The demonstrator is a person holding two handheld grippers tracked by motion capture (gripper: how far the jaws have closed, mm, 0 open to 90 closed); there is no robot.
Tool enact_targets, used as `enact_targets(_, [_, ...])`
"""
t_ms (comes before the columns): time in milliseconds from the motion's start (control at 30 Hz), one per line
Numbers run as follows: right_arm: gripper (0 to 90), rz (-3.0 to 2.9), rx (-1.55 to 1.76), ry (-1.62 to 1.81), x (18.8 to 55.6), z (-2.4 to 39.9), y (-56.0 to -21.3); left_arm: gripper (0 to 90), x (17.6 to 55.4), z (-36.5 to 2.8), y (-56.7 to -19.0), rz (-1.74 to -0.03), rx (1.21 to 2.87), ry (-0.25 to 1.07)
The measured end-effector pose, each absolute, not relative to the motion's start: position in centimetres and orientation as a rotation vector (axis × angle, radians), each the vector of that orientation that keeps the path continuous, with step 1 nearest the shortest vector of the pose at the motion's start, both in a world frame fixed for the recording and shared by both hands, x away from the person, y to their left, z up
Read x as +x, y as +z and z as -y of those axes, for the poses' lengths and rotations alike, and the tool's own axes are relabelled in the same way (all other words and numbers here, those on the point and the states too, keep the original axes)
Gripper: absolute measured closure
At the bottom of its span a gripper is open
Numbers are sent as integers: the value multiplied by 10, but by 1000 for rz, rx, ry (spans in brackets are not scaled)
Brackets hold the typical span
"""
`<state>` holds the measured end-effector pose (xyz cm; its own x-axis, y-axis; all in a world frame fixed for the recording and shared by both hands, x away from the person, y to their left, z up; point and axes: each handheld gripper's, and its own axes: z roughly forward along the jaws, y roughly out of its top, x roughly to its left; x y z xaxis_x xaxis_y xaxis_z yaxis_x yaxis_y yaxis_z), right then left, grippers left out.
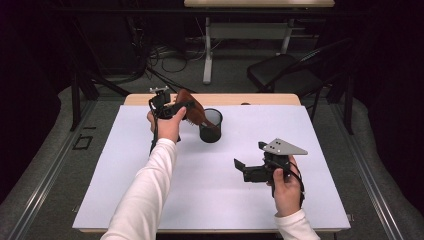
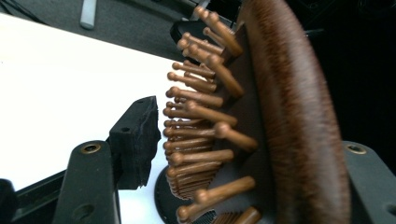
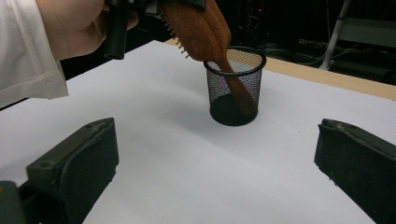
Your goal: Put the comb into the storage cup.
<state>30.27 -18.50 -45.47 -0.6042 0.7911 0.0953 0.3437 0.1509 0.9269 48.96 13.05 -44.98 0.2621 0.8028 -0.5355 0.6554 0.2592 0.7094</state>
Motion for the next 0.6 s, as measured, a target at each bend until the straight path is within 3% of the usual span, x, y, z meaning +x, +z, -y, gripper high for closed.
enact_targets(600, [0, -2027, 1083, 1443, 303, 185, -456, 224, 489, -143, -443, -1386, 1408, 205])
